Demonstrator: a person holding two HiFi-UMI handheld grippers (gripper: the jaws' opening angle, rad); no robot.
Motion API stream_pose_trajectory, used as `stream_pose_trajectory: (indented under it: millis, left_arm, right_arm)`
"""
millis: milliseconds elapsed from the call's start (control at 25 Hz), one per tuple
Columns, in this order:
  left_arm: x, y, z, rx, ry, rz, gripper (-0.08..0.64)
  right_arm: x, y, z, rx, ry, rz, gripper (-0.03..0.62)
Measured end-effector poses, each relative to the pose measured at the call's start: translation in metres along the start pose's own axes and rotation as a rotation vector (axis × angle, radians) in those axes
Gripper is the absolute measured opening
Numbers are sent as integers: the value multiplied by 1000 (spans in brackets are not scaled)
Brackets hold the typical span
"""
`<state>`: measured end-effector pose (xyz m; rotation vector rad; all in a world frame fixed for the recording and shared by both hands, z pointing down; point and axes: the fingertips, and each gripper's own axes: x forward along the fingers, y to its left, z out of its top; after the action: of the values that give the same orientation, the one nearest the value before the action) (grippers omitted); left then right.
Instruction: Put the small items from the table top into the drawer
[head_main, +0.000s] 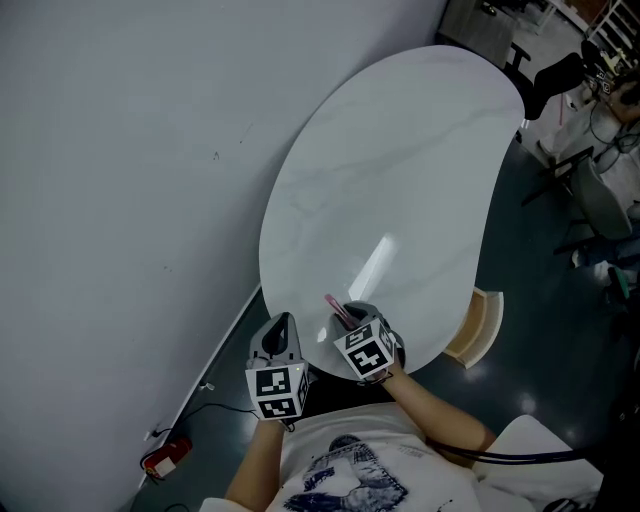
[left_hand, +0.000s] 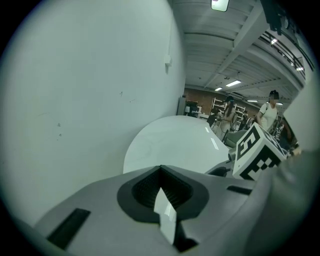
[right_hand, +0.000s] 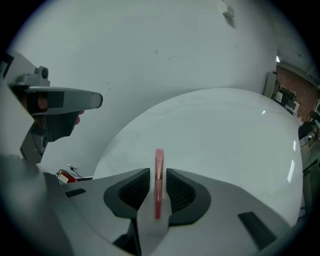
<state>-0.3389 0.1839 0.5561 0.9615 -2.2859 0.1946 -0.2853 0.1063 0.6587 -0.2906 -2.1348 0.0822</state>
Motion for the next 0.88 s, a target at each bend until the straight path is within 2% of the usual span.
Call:
stream_pose_trajectory:
  millis: [520,880]
  left_arm:
    - [-2,3,-6,-2,9,-1,23]
    - [-10,4,-3,22,-1,-21,23]
  right_arm:
    - [3,-2,-2,-36,9,-58,92]
    - [2,-6,-7,-5,9,-89,63]
